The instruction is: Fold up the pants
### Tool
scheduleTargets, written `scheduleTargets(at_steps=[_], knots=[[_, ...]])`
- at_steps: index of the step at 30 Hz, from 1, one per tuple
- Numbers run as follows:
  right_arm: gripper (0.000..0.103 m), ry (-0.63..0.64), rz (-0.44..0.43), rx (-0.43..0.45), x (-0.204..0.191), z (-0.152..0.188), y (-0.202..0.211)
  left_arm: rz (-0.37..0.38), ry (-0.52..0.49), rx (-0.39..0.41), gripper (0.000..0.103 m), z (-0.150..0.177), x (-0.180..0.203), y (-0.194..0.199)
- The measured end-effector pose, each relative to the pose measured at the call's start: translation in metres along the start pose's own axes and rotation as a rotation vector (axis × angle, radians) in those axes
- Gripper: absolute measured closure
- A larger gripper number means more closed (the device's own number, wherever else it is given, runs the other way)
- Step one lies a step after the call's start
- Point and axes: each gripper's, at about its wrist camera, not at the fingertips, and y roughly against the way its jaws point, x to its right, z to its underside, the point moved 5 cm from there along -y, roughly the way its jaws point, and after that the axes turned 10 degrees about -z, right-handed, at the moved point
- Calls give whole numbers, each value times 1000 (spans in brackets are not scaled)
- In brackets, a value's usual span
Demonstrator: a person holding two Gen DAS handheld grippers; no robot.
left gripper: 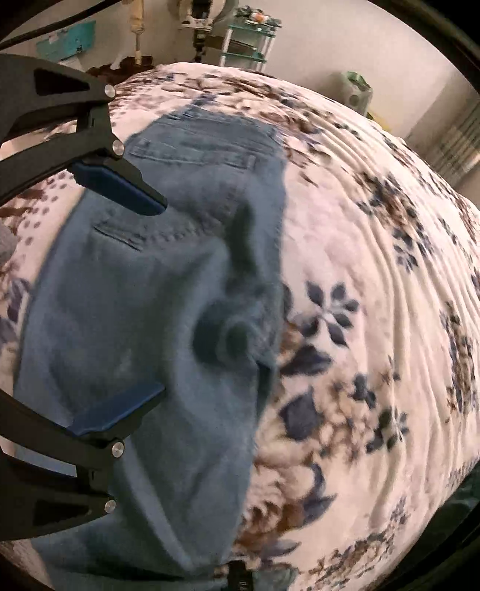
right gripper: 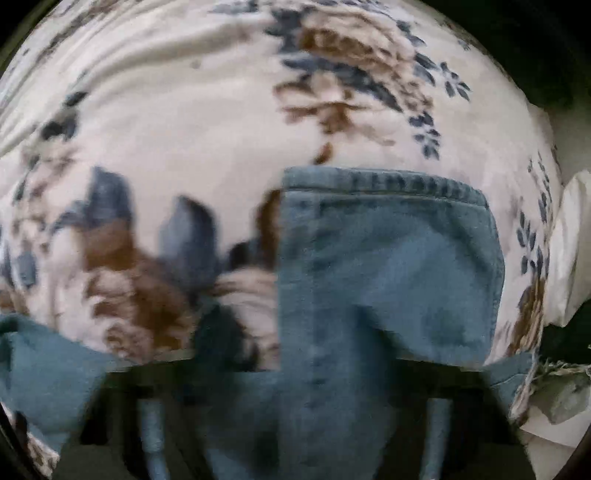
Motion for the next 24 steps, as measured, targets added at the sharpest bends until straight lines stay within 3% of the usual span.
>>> scheduleTargets(at_steps=[1, 4, 8, 11, 13, 16, 18, 19, 20, 22, 24], knots=[[93, -37, -19, 27, 9, 2, 5, 7, -8, 12, 11, -3, 3, 5], [94, -212, -132, 147, 53, 23, 44, 35, -33, 51, 11, -5, 11, 24], [94, -490, -187, 284, 141, 94, 98, 103, -70, 54, 11, 8, 33, 44], [94, -716, -222, 309, 207, 164, 102, 150, -103, 45, 11, 24, 57, 54], [94, -819, -285, 262, 232, 203, 83, 163, -133, 27, 11, 32, 73, 56], [90, -975, -466, 219, 254, 243, 39, 173, -179, 20, 11, 41, 96, 59], [87, -1031, -542, 265, 262, 256, 31, 175, -200, 29, 11, 43, 105, 61], [78, -1069, -588, 313, 268, 262, 30, 174, -208, 35, 11, 43, 107, 62], [68, -1090, -595, 332, 272, 265, 29, 170, -217, 44, 11, 43, 110, 63], [58, -1154, -636, 381, 281, 269, 25, 168, -225, 52, 11, 42, 114, 64], [58, -1185, -643, 380, 286, 268, 17, 164, -230, 53, 11, 40, 119, 64]])
